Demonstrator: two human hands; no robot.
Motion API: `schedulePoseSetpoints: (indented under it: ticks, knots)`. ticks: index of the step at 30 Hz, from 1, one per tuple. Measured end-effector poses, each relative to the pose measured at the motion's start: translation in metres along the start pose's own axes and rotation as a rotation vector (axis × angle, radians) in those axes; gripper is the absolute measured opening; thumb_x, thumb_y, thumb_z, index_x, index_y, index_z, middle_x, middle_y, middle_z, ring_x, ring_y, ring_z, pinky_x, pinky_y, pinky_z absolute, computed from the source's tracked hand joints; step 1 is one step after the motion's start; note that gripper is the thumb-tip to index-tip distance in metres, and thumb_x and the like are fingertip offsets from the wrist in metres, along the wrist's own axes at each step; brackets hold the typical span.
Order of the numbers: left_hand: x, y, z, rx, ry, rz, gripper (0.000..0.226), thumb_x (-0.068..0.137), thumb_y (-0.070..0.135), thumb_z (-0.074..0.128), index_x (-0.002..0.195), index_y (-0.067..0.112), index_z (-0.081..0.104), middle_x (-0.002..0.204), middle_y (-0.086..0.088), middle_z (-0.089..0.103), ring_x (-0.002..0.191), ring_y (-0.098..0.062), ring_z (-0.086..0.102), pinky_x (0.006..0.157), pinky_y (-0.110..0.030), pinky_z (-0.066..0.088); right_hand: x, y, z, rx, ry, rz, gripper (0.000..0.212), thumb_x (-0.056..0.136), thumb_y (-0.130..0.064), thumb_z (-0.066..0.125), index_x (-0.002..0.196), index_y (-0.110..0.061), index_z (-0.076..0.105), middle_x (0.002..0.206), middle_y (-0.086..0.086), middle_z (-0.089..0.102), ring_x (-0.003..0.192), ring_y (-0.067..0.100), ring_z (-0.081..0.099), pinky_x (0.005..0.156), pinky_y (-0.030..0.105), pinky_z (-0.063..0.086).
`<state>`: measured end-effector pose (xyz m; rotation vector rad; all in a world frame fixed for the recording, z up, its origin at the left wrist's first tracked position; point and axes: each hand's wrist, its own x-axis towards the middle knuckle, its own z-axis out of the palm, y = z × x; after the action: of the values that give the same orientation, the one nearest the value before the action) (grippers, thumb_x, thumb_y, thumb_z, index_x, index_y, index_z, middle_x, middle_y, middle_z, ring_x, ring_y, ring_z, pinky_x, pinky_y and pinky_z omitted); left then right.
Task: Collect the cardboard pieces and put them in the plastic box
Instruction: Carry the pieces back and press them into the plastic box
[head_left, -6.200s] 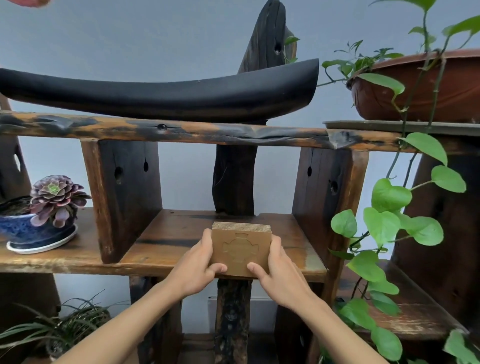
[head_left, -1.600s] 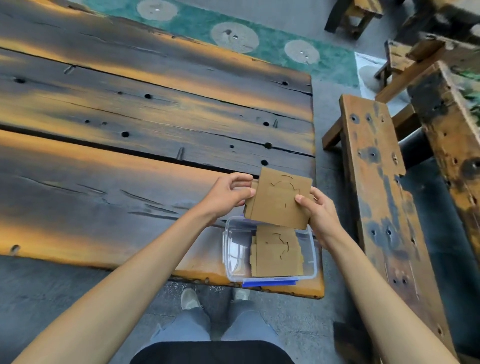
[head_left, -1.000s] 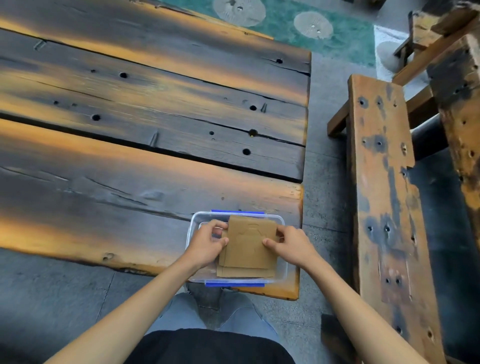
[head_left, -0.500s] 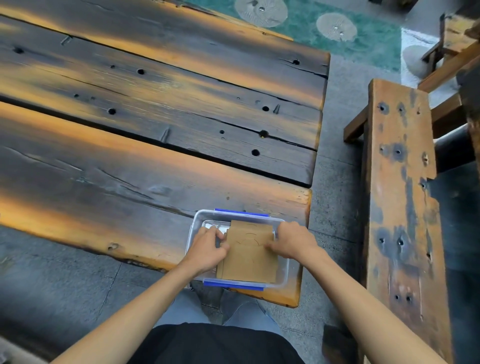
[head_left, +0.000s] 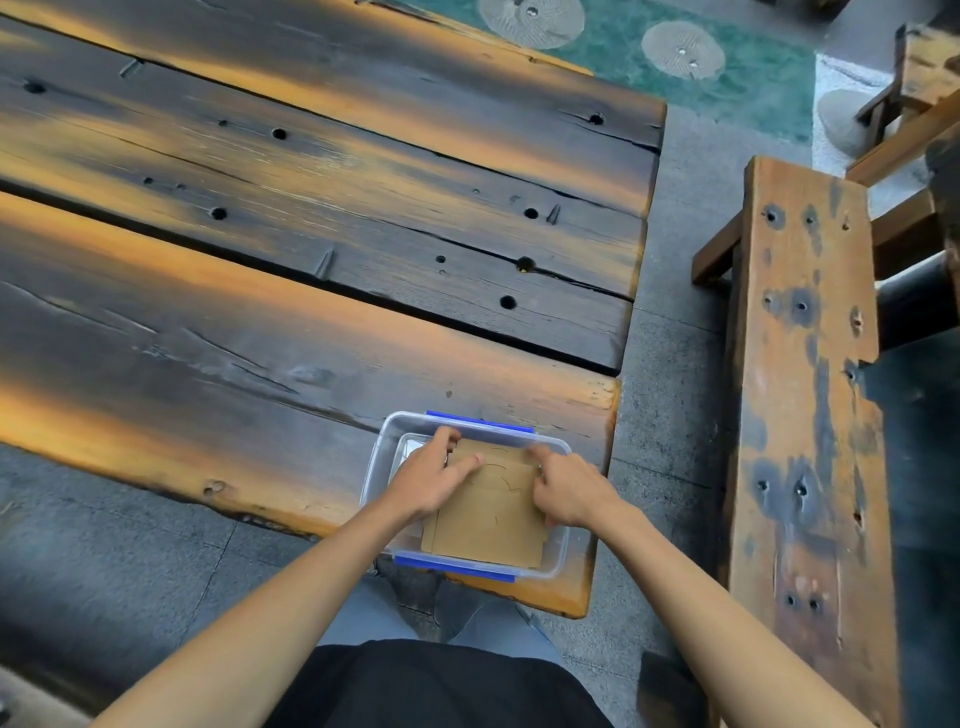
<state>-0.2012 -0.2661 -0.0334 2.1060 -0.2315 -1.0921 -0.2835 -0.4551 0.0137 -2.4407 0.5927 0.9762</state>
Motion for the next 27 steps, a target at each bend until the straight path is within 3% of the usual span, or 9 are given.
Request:
schedulePoseSetpoints:
  ticks: [6, 8, 10, 13, 17, 20, 24, 27]
  knots:
    - [0.005, 0.004, 0.003, 0.112, 0.008, 0.009, 0.043, 0.091, 0.059, 0.052, 0.111, 0.022, 0.048, 0.105, -0.001, 0.062, 0.097, -0.019, 0.058, 0.078, -0.036, 0.045, 0.003, 0.002, 0.005, 0.092, -0.069, -0.007, 0.078, 0.078, -0.026, 0.034, 0.156, -0.024, 0.027, 0.101, 0.022, 0.074, 0.106, 0.038, 0.068, 0.096, 0.049, 0.054]
    - [0.007, 0.005, 0.002, 0.108, -0.021, 0.014, 0.046, 0.089, 0.062, 0.053, 0.113, 0.022, 0.049, 0.108, 0.000, 0.063, 0.100, -0.018, 0.060, 0.083, -0.038, 0.049, 0.000, -0.003, -0.002, 0.093, -0.130, -0.015, 0.082, 0.077, -0.026, 0.038, 0.158, -0.024, 0.023, 0.088, 0.017, 0.074, 0.093, 0.034, 0.070, 0.096, 0.045, 0.054]
    - [0.007, 0.006, -0.001, 0.102, -0.050, 0.019, 0.056, 0.086, 0.062, 0.055, 0.125, 0.023, 0.051, 0.126, 0.002, 0.061, 0.113, -0.019, 0.058, 0.095, -0.038, 0.048, -0.001, -0.007, -0.008, 0.078, -0.203, -0.031, 0.084, 0.079, -0.025, 0.041, 0.160, -0.027, 0.020, 0.080, 0.010, 0.073, 0.083, 0.026, 0.069, 0.095, 0.040, 0.054]
    - [0.009, 0.008, -0.004, 0.161, -0.070, 0.026, 0.069, 0.082, 0.066, 0.054, 0.137, 0.024, 0.055, 0.136, 0.002, 0.057, 0.124, -0.020, 0.054, 0.103, -0.039, 0.044, 0.004, -0.011, -0.014, 0.020, -0.240, -0.049, 0.080, 0.076, -0.034, 0.043, 0.155, -0.023, 0.033, 0.105, 0.013, 0.071, 0.099, 0.029, 0.067, 0.093, 0.040, 0.055]
    - [0.013, 0.006, -0.007, 0.112, -0.079, -0.004, 0.048, 0.087, 0.067, 0.048, 0.098, 0.028, 0.073, 0.106, 0.007, 0.070, 0.106, -0.016, 0.063, 0.086, -0.033, 0.047, 0.012, -0.006, -0.016, 0.039, -0.298, -0.089, 0.067, 0.075, -0.032, 0.045, 0.141, -0.022, 0.050, 0.106, 0.006, 0.073, 0.074, 0.020, 0.076, 0.087, 0.042, 0.062]
    - [0.014, 0.003, -0.013, 0.033, -0.021, -0.062, 0.057, 0.096, 0.061, 0.040, 0.091, 0.017, 0.076, 0.094, 0.001, 0.074, 0.091, -0.016, 0.066, 0.081, -0.033, 0.048, 0.015, -0.001, -0.016, 0.056, -0.329, -0.122, 0.058, 0.080, -0.028, 0.048, 0.137, -0.020, 0.054, 0.113, 0.006, 0.070, 0.070, 0.017, 0.077, 0.080, 0.037, 0.064]
    - [0.018, -0.004, -0.021, 0.038, 0.059, -0.049, 0.044, 0.097, 0.054, 0.045, 0.099, 0.022, 0.075, 0.089, -0.001, 0.075, 0.083, -0.016, 0.068, 0.079, -0.037, 0.055, 0.022, 0.000, -0.015, 0.054, -0.337, -0.121, 0.052, 0.087, -0.042, 0.050, 0.135, -0.022, 0.056, 0.115, 0.005, 0.072, 0.079, 0.020, 0.078, 0.084, 0.041, 0.063]
    - [0.025, -0.005, -0.027, 0.117, 0.163, 0.028, 0.040, 0.092, 0.049, 0.048, 0.103, 0.021, 0.076, 0.104, -0.002, 0.076, 0.101, -0.021, 0.068, 0.089, -0.037, 0.051, 0.030, -0.007, -0.019, 0.022, -0.248, -0.107, 0.076, 0.086, -0.072, 0.043, 0.147, -0.027, 0.048, 0.136, 0.007, 0.065, 0.111, 0.026, 0.070, 0.098, 0.044, 0.055]
